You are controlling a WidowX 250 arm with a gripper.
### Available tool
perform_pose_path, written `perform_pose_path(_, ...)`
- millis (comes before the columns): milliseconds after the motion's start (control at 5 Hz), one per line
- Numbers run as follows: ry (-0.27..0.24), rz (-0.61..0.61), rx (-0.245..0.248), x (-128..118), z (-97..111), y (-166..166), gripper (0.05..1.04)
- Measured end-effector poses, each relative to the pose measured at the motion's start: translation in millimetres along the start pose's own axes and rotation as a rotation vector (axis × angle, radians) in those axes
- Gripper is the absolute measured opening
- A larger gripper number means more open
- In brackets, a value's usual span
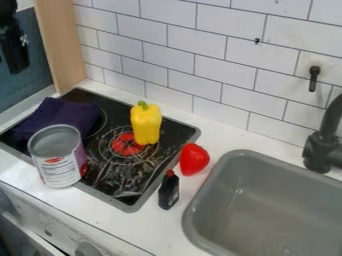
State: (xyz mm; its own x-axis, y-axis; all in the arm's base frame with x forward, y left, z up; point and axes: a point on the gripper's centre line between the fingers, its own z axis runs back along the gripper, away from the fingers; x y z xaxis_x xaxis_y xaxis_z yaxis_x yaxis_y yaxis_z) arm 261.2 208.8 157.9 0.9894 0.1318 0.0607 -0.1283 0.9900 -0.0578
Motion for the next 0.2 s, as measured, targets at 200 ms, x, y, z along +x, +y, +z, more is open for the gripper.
perform_pose_path(200, 0.012, -0.028, 0.0, -4.2, 17.0, -20.8, 1.0)
